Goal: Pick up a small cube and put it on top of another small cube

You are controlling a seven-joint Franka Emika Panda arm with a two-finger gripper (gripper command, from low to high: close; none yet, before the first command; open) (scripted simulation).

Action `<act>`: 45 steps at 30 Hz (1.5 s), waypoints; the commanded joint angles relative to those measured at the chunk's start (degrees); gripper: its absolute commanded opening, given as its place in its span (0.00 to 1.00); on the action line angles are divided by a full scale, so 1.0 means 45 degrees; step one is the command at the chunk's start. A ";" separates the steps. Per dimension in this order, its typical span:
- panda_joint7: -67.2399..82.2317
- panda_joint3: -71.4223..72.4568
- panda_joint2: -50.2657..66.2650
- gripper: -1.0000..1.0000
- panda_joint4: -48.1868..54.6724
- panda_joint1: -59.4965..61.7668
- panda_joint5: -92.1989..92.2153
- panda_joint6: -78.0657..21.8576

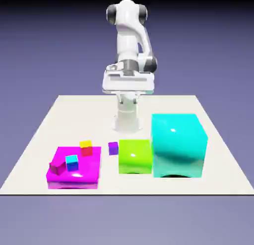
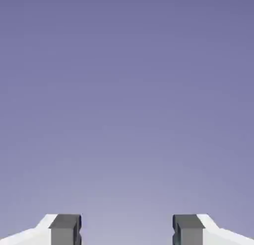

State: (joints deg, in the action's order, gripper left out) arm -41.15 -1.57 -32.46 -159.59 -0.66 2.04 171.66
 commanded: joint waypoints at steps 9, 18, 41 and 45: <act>0.1166 -0.0785 0.3452 0.50 -0.0610 0.3204 0.4984 -0.4358; 0.2331 -0.1569 0.6904 0.50 -0.1220 0.6407 0.9967 -0.8716; 0.4786 -0.2580 1.5118 0.50 -0.2751 1.3698 2.1592 -1.8307; 0.4993 -0.0774 1.6204 0.50 -0.1959 1.3234 2.3805 -1.8456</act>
State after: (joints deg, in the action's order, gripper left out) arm -18.68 -5.06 40.45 -168.41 58.89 109.16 88.61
